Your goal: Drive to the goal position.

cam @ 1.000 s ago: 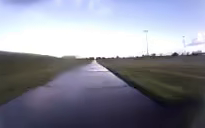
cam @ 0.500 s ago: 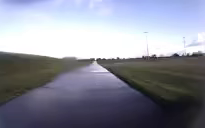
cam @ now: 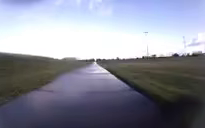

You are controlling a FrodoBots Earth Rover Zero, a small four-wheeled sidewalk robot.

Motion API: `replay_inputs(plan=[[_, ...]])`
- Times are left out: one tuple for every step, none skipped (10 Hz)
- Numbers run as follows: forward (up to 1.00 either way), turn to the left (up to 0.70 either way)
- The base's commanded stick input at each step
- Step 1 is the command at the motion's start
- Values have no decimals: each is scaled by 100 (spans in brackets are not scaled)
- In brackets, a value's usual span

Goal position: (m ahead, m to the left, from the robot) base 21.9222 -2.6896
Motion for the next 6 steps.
replay_inputs(plan=[[45,0],[45,0],[45,0],[45,0],[45,0],[45,0]])
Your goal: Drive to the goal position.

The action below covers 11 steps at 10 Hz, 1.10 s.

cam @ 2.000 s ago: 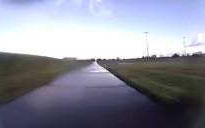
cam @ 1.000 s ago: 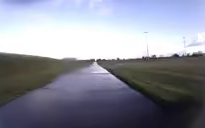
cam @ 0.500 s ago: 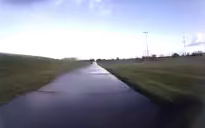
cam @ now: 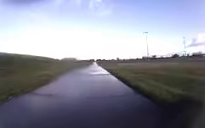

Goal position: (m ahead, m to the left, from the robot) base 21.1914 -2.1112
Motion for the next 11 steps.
replay_inputs(plan=[[45,0],[45,0],[45,0],[45,0],[45,0],[45,0],[45,0],[45,0],[45,5],[45,23],[45,27]])
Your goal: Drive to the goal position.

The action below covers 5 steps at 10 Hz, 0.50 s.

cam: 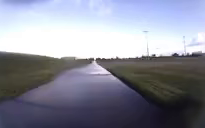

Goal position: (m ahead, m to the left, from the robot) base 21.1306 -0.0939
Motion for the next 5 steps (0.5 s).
replay_inputs(plan=[[45,27],[45,27],[45,27],[45,21],[45,4]])
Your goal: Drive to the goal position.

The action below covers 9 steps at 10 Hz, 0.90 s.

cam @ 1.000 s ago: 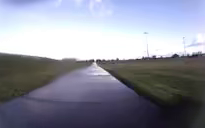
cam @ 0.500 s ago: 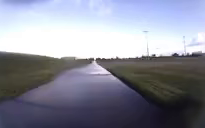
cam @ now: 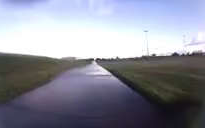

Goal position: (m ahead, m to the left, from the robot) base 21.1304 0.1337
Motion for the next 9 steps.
replay_inputs(plan=[[45,0],[45,0],[45,0],[45,0],[45,0],[45,0],[45,0],[45,0],[45,0]])
